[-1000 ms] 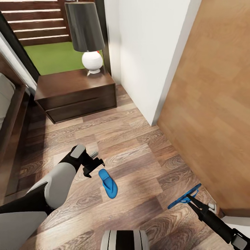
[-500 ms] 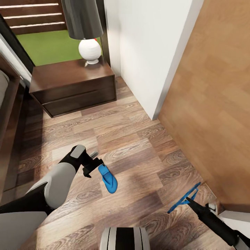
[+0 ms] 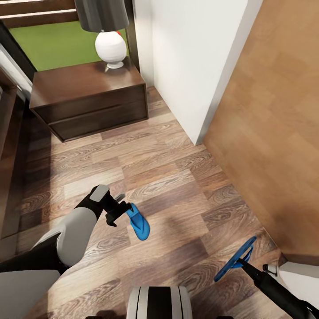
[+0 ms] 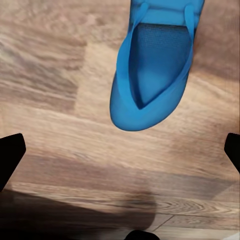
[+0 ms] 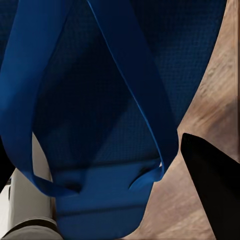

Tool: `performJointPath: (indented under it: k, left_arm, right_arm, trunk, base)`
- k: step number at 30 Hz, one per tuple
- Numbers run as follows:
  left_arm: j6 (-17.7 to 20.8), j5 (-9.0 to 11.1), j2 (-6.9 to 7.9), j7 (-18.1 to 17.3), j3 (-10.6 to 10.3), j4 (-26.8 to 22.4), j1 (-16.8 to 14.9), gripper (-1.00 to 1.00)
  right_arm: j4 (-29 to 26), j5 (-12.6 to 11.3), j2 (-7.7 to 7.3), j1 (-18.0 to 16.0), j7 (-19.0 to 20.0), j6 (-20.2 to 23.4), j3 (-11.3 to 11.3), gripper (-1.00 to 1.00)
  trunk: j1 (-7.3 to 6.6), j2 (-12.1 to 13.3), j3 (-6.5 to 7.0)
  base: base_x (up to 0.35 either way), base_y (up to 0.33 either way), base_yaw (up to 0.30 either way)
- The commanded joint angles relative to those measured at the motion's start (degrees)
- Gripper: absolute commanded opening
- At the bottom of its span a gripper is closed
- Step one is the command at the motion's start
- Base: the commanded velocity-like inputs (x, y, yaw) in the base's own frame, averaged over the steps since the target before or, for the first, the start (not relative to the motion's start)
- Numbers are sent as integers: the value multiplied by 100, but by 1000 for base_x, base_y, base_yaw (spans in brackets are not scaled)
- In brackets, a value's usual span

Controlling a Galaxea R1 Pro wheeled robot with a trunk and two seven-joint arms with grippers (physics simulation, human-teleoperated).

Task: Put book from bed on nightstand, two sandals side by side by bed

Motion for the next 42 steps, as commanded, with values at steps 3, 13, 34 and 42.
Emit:
performJointPath:
  k: [3, 13, 34, 42]
  left_arm:
    - [6, 57, -3, 58, 15, -17, -1, 100]
    - [-1, 55, -16, 16, 15, -36, -1, 100]
    - [-17, 66, -50, -5, 15, -39, -1, 100]
    - [-11, 66, -49, -6, 15, -39, -1, 100]
  right_arm:
    - [-5, -22, 0, 1, 16, 71, -2, -100]
    - [-9, -22, 15, 2, 16, 70, -2, -100]
    - [-9, -18, 18, 2, 16, 70, 3, -100]
    - [-9, -14, 18, 2, 16, 70, 3, -100]
  trunk:
    - [7, -6, -71]
    - [17, -11, -159]
    - [17, -11, -159]
    - [17, -11, -159]
  base:
    - [0, 0, 0]
    - [0, 0, 0]
    - [36, -8, 0]
    - [178, -29, 0]
